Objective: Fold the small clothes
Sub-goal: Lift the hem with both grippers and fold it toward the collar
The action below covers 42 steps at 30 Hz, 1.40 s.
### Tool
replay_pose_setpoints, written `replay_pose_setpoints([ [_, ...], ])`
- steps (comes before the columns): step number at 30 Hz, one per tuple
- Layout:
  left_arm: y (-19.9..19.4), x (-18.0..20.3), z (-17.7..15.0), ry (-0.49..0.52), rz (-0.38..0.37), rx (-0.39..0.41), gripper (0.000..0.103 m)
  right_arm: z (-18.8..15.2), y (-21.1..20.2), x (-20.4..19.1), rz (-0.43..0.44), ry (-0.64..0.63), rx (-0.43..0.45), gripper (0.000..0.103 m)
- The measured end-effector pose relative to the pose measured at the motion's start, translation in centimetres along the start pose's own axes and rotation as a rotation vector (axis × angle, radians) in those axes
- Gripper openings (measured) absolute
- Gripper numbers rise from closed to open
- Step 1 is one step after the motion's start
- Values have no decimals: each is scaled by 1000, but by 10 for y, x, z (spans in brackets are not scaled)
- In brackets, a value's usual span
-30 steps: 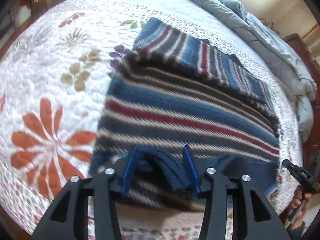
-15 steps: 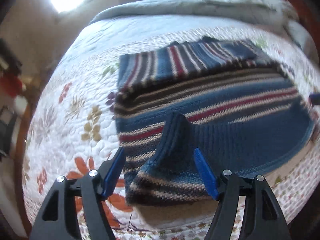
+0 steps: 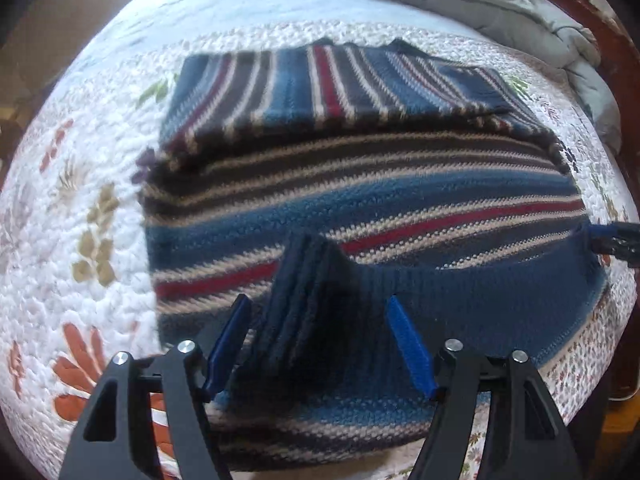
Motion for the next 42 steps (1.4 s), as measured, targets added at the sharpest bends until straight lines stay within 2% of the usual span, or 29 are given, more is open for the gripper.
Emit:
replay_pose_setpoints([
  [1,3,1,-2,-10,-5,-8,63,-1,2,-1,9,-1,-6,60],
  [2,6,4,-6,-14,0,-15,52,-3,3,-3,15,-6,-11,56],
  [4,7,7,-11,2,28,-16,41,-7,6,-7,21,-28,-27,51],
  [5,7,8,-14,4,39,-6,36,-8,7,-9,8,-40,-27,44],
  [6,8,7,-16,-3,43,-4,32,-9,10,-11,-13,-52,-27,31],
  [8,6,3,-20,-33,33,3,16,-11,12,-13,-13,-53,-28,14],
  [11,-8,-2,-28,-101,-10,52,14,-16,-2,-15,25,-42,5,11],
  [16,-40,1,-36,-91,-4,133,13,-21,-40,-18,103,-21,75,10],
  [20,-59,-6,-29,-109,9,185,13,-14,-58,-20,86,-34,116,10],
  [25,-56,-17,-9,-152,0,185,13,15,-48,-17,49,4,115,10],
  [28,-62,-25,14,-165,22,227,13,48,-56,-19,66,29,162,10],
  [31,-74,-39,48,-183,40,283,13,94,-70,-25,71,43,219,10],
  [35,-78,-55,100,-186,103,330,13,153,-81,-35,47,42,286,10],
  [37,-72,-64,129,-187,150,345,13,184,-79,-41,8,27,321,10],
  [42,-32,-87,184,-218,182,312,13,250,-47,-40,-46,40,335,10],
])
Point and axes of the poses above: each gripper's, at about its wrist camera, not at the fingertips, and y roughly the way its jaws point, x to its right, z to its top, the point moved 3 cm from there along y, roughly the way its jaws point, and after that the axes turned 11 degrees about y, right-handed, at the moved point
